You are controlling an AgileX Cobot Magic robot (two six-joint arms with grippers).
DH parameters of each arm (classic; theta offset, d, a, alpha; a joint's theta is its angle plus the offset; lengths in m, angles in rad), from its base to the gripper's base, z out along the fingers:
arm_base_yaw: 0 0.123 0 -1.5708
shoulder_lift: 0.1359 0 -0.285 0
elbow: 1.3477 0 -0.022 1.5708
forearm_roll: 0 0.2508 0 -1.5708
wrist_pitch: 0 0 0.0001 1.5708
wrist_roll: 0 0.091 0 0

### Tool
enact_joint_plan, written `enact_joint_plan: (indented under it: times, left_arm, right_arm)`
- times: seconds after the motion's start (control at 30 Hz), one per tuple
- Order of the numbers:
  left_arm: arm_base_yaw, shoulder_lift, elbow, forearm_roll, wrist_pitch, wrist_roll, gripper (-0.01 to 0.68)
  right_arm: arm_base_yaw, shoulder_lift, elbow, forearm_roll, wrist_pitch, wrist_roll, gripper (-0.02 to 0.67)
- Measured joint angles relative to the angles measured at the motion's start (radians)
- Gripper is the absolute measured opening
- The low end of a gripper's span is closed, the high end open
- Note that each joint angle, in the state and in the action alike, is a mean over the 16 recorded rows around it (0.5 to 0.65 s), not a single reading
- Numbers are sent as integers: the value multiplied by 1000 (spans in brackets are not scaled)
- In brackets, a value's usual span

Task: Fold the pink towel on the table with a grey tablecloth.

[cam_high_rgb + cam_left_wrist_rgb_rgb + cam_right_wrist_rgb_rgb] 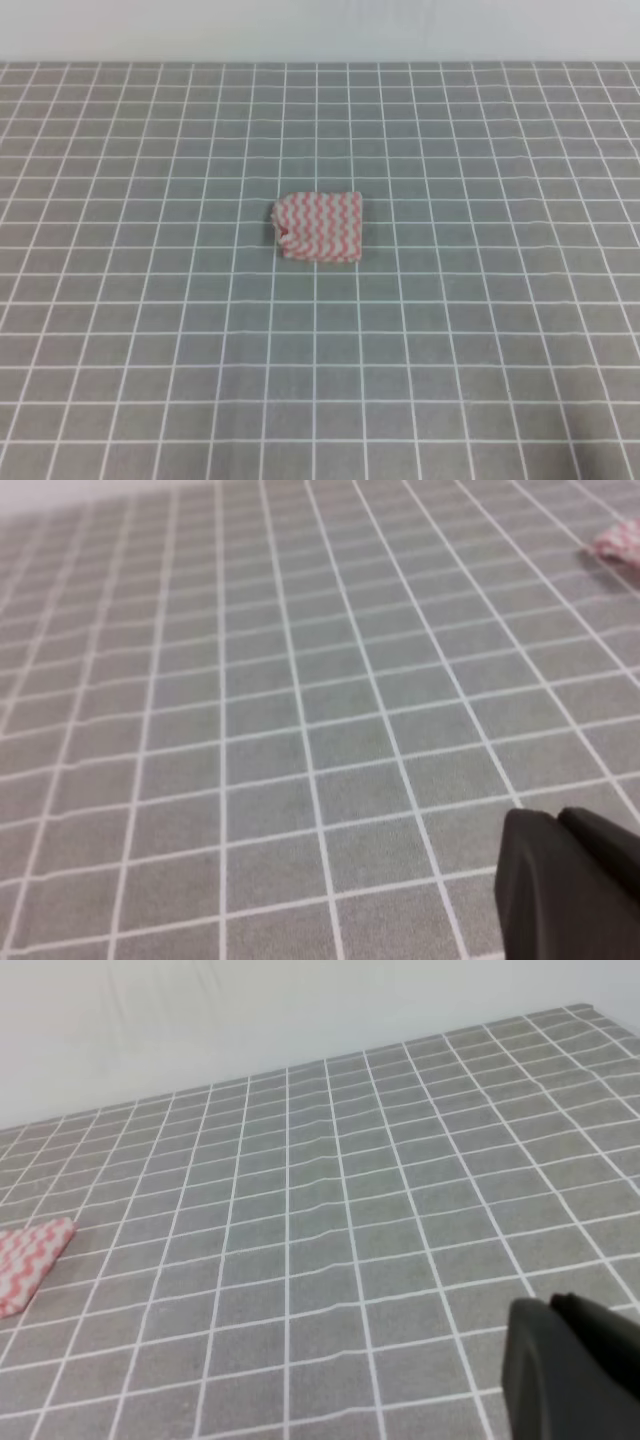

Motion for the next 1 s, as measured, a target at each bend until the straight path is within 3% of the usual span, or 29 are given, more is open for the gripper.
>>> enact_joint_plan:
  times: [1.0]
  left_arm:
    - [11, -88, -9, 6, 52, 0, -2]
  right_arm:
    - [1, -4, -2, 0, 1, 0, -17]
